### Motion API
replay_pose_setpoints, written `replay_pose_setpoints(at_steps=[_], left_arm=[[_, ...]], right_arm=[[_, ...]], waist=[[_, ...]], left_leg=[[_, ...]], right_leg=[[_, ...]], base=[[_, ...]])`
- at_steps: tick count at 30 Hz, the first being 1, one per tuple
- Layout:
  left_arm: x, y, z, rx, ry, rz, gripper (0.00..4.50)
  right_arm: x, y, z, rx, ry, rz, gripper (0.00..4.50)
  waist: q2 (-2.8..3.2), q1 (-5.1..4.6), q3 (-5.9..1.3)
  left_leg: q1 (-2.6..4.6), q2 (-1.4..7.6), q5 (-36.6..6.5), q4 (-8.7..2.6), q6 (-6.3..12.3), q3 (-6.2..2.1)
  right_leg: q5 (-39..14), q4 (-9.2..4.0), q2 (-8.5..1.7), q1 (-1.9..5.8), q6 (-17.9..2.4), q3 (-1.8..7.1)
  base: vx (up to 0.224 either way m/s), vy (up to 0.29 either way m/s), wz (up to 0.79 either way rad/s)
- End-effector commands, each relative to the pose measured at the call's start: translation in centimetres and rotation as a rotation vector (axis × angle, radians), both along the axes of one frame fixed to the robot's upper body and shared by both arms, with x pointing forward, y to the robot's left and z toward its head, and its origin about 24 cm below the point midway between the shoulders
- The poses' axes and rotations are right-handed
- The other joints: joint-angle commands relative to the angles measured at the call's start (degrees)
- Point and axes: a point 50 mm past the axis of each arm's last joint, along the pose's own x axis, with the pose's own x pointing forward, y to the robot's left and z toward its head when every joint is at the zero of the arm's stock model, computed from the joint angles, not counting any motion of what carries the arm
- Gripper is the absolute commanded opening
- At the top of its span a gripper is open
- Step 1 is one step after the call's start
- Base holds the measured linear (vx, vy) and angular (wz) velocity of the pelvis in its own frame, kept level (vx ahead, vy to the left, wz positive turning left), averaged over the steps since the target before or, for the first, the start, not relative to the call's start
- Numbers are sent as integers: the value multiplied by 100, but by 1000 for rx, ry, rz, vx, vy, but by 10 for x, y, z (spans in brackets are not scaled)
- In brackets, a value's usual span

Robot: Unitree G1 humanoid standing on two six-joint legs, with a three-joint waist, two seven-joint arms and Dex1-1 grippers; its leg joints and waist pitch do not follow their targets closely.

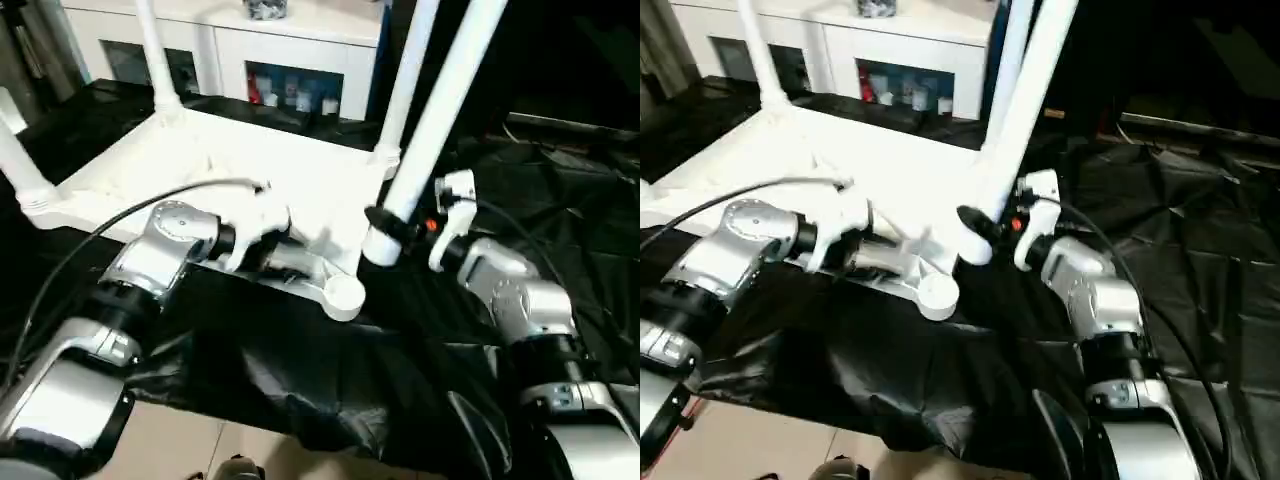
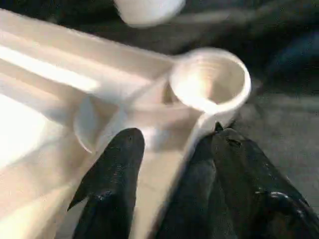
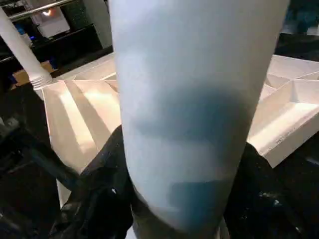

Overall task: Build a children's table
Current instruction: Pick table leg, then rotate table base

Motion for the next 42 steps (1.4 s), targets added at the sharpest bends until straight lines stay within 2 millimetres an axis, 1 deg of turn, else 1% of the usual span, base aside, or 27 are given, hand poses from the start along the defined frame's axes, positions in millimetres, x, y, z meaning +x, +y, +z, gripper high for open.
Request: replay_pose_setpoints(at_steps=[1,3,4,6,9,10,12,13,14,15,18,20,22,26,28,29,30,32,33,34,35,37,38,39,40,41,42], left_arm=[[2,-2,1,46,-7,-37,236],[3,-1,-1,70,0,-43,224],[6,-1,-4,90,-11,-36,218],[8,-1,-7,126,-34,-26,190],[11,-1,-10,161,-52,-11,179],[12,-1,-12,177,-66,-12,171],[13,-1,-13,183,-71,-5,145],[14,-1,-14,183,-69,-1,138],[14,-1,-14,184,-67,1,137],[14,-1,-16,197,-61,2,126],[13,1,-19,227,-57,-7,104],[13,2,-18,225,-42,-16,89],[13,1,-15,214,-6,-35,81],[10,2,-13,226,97,-56,55],[8,0,-12,199,118,-82,42],[8,-2,-11,169,137,-68,42],[7,-4,-11,138,166,-57,35],[2,-5,-15,108,255,-23,19],[2,-5,-16,111,263,-18,15],[2,-5,-16,111,263,-18,15],[1,-4,-19,120,271,4,6],[-2,-5,-25,111,277,66,1],[-2,-6,-27,92,273,103,1],[-2,-7,-27,81,267,117,0],[-2,-7,-28,69,260,134,0],[-2,-7,-28,69,260,134,0],[-6,-7,-32,44,237,184,0]], right_arm=[[0,-4,3,-12,-18,-11,193],[0,-4,2,-16,-17,-10,193],[-1,-5,2,-20,-17,-14,193],[-1,-5,1,-24,-17,-16,193],[-2,-6,1,-27,-17,-17,193],[-2,-6,0,-29,-17,-19,193],[-2,-6,0,-32,-17,-19,193],[-2,-6,0,-34,-17,-18,193],[-2,-6,0,-34,-17,-18,193],[-2,-5,-1,-35,-17,-17,193],[-3,-6,-1,-38,-17,-16,193],[-3,-6,-1,-42,-19,-17,193],[-3,-7,-1,-47,-19,-18,193],[-5,-7,-3,-63,-16,-8,193],[-5,-6,-4,-65,-13,-3,193],[-5,-6,-5,-67,-12,0,193],[-5,-6,-5,-68,-10,3,193],[-6,-4,-5,-72,-6,10,193],[-6,-4,-5,-73,-6,10,193],[-6,-4,-5,-73,-6,10,193],[-5,-4,-6,-71,10,7,193],[-6,-1,-8,-62,48,7,193],[-6,1,-9,-56,70,5,193],[-6,2,-9,-52,78,1,193],[-6,3,-10,-47,87,-2,193],[-6,3,-10,-47,87,-2,193],[-5,7,-11,-46,105,-13,193]], waist=[[135,-6,-494],[121,5,-492],[146,0,-496],[151,11,-493],[128,14,-499],[151,15,-507],[135,19,-508],[157,18,-509],[153,19,-508],[169,28,-513],[156,26,-510],[175,25,-514],[154,15,-513],[145,13,-513],[146,14,-508],[129,15,-507],[144,22,-510],[104,16,-513],[126,11,-501],[131,8,-501],[97,4,-497],[90,-16,-487],[97,-16,-477],[93,-29,-474],[64,-24,-477],[72,-32,-469],[43,-37,-472]], left_leg=[[129,57,-1373,-383,-221,-7],[130,55,-1435,-385,-225,-10],[125,58,-1447,-385,-230,-16],[134,49,-1485,-378,-224,-16],[123,46,-1419,-376,-200,-21],[124,52,-1406,-373,-196,-24],[121,49,-1371,-372,-172,-23],[117,53,-1379,-368,-170,-25],[119,49,-1384,-365,-161,-22],[128,56,-1401,-365,-162,-28],[114,51,-1390,-366,-136,-28],[112,49,-1364,-364,-114,-28],[104,45,-1333,-363,-109,-25],[97,52,-1241,-359,-55,-16],[114,56,-1261,-358,-30,-10],[114,55,-1257,-357,-21,-5],[115,64,-1220,-356,-28,-4],[119,70,-1194,-354,5,3],[107,74,-1188,-360,17,-4],[115,64,-1221,-357,22,1],[111,57,-1225,-360,26,7],[105,72,-1226,-373,6,-9],[105,60,-1248,-374,21,-7],[106,51,-1266,-372,8,-4],[108,48,-1232,-375,-5,-6],[107,38,-1235,-378,7,-4],[116,42,-1232,-382,3,-2]], right_leg=[[-1268,-401,-476,315,-943,303],[-1407,-410,-487,324,-925,301],[-1404,-418,-490,329,-929,301],[-1451,-429,-483,325,-917,300],[-1411,-420,-488,341,-922,295],[-1356,-416,-487,342,-932,297],[-1298,-409,-484,347,-952,296],[-1264,-409,-491,348,-979,296],[-1270,-412,-487,346,-992,293],[-1255,-411,-493,345,-1021,295],[-1211,-402,-492,361,-1058,291],[-1207,-413,-496,363,-1042,292],[-1184,-403,-491,374,-1067,289],[-1107,-390,-499,378,-1151,291],[-1104,-394,-502,364,-1203,294],[-1124,-398,-502,364,-1201,295],[-1086,-369,-511,369,-1247,298],[-1001,-362,-506,363,-1306,296],[-1024,-360,-515,362,-1319,297],[-1129,-387,-506,355,-1272,296],[-1177,-398,-500,358,-1246,295],[-1292,-380,-519,378,-1194,299],[-1408,-413,-516,364,-1156,293],[-1554,-432,-512,365,-1093,293],[-1695,-437,-519,371,-999,293],[-1773,-459,-510,360,-961,290],[-1863,-473,-503,352,-888,290]], base=[[0,0,0],[0,0,0],[0,0,0],[0,0,0],[0,0,0],[0,0,0],[0,0,0],[0,0,0],[0,0,0],[0,0,0],[0,0,0],[0,0,0],[0,0,0],[0,0,0],[0,0,0],[0,0,0],[0,0,0],[0,0,0],[0,0,0],[0,0,0],[0,0,0],[0,0,0],[0,0,0],[0,0,0],[0,0,0],[0,0,0],[0,0,0]])
